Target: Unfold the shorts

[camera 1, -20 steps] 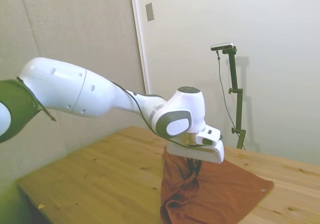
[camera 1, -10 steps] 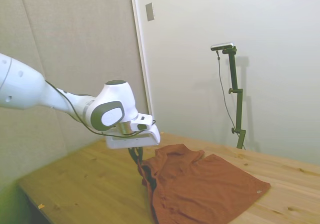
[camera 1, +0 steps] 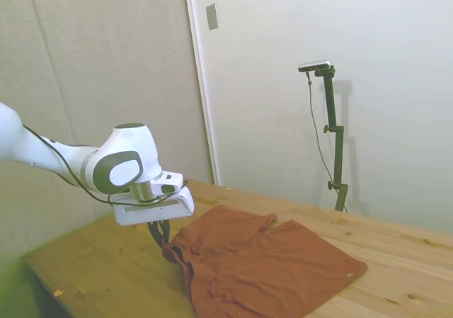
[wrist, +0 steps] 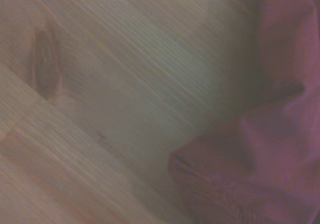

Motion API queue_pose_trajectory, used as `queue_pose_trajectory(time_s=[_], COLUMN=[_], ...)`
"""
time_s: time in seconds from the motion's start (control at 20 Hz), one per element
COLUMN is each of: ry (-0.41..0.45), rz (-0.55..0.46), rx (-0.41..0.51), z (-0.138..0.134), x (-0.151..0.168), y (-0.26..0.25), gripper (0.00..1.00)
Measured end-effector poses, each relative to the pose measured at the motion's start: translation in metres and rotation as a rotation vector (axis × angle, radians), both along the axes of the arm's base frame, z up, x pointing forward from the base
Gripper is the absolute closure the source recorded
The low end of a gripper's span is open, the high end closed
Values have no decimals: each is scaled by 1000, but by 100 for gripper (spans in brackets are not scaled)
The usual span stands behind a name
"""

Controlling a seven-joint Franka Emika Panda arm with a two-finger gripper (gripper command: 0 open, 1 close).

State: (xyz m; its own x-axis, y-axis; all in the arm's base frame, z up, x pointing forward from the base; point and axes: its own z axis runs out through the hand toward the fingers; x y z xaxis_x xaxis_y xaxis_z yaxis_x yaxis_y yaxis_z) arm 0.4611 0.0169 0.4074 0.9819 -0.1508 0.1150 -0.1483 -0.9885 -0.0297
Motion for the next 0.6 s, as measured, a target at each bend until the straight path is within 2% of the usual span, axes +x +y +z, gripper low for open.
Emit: queue_pose_trajectory(time_s=[0.3, 0.6], ry=[1, -17], rz=[-17, -23], rx=[1, -2], z=[0, 16], x=[-4, -19], y=[0, 5], gripper=[0, 0])
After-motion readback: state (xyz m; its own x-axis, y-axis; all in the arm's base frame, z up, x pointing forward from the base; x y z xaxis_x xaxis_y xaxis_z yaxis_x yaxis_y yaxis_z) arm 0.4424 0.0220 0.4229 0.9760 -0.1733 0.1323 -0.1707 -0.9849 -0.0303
